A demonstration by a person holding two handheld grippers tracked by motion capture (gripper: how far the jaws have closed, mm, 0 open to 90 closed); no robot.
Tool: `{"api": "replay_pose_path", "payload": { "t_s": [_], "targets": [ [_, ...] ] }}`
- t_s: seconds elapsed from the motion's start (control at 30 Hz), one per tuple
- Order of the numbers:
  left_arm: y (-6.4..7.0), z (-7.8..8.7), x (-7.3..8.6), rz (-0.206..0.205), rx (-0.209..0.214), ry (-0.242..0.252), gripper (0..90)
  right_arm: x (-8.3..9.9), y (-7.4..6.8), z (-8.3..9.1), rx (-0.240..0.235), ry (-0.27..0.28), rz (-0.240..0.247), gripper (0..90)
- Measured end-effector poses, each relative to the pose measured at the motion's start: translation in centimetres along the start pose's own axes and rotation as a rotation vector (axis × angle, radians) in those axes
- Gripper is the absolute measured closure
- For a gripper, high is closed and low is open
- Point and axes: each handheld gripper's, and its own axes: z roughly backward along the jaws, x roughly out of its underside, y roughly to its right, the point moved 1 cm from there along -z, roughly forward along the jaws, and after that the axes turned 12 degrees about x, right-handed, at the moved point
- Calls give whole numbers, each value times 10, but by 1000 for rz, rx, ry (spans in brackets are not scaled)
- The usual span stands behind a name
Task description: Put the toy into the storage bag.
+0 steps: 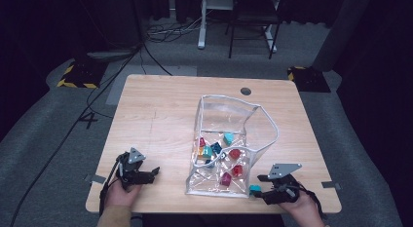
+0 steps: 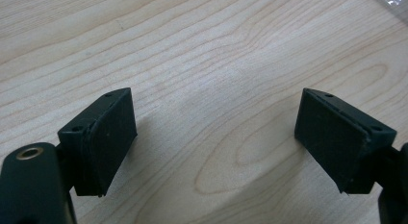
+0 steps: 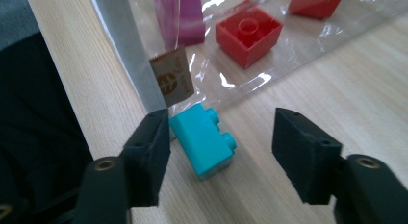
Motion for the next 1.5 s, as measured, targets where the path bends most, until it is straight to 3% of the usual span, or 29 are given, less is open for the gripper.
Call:
{"api": "replay_pose_path", "payload": {
  "t_s": [0.13,0.17,0.23,0.37,0.6,0.8,0.93,1.5],
  "targets": [
    [0,0,0,0,0,0,148,3,-3,-7,3,-29,18,511],
    [0,0,0,0,0,0,148,4,-5,-9,23,-45,27,624],
    [0,0,0,0,0,0,148,4,-5,-8,37,-47,31,667],
    [0,0,0,0,0,0,148,1,-4,-2,58,-53,19,671],
    [0,0,0,2,-2,2,148,-7,-1,17,51,-10,3,669],
    [0,0,0,2,-2,2,148,-16,1,35,70,9,31,669],
    [0,0,0,2,-2,2,148,-29,5,55,37,40,24,664],
    [0,0,0,4,-5,0,149,-61,11,102,21,139,21,665]
  ]
}}
